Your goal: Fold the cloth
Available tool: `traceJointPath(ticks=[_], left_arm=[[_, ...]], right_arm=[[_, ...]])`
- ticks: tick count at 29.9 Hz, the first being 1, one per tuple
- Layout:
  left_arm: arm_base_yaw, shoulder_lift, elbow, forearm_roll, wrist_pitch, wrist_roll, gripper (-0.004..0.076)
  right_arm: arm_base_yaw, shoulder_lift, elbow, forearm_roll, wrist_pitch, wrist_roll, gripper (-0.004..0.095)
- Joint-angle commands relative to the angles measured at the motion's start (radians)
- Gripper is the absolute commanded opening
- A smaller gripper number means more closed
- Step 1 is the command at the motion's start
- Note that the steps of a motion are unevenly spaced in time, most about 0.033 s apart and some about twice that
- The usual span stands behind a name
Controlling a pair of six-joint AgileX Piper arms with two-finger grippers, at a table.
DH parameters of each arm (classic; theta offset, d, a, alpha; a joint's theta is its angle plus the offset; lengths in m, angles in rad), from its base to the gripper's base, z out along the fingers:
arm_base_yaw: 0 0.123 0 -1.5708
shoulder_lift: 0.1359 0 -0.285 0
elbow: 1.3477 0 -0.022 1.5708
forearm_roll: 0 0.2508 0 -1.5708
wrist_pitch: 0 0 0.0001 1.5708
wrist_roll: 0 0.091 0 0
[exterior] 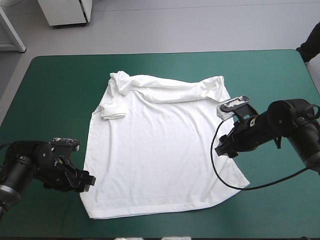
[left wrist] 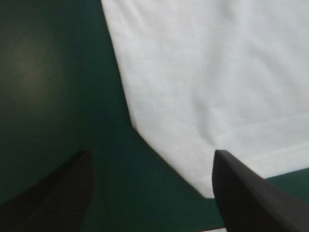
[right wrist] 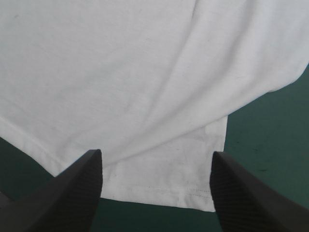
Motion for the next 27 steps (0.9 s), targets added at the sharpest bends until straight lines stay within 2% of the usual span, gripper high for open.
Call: traceJointPath(ticks=[1, 5, 12, 17, 27], left_arm=[[-0.004, -0.021, 0.045, -0.01, -0.026, -0.009, 0.0507], [-0.004, -0.021, 0.109, -0.005, -0.089, -0.007, 0.0507], [-0.004, 0.006, 0.157, 0.01, -0.175, 0.005, 0.0493], [-0.004, 0.038, 0.159, 0.027, -0.227, 0.013, 0.0422], [-0.064, 0.175, 0.159, -0.007, -0.287, 0.032, 0.0418]], right_arm=[[0.001, -0.029, -0.021, 0.016, -0.006, 0.001, 0.0594], [0.001, -0.029, -0.018, 0.003, -0.003, 0.003, 0.0594], [0.001, -0.029, -0.008, -0.098, 0.001, 0.036, 0.0594], [0.001, -0.029, -0.008, -0.119, -0.007, 0.048, 0.0581], [0.001, -0.029, -0.008, -0.121, 0.0, 0.055, 0.0579]])
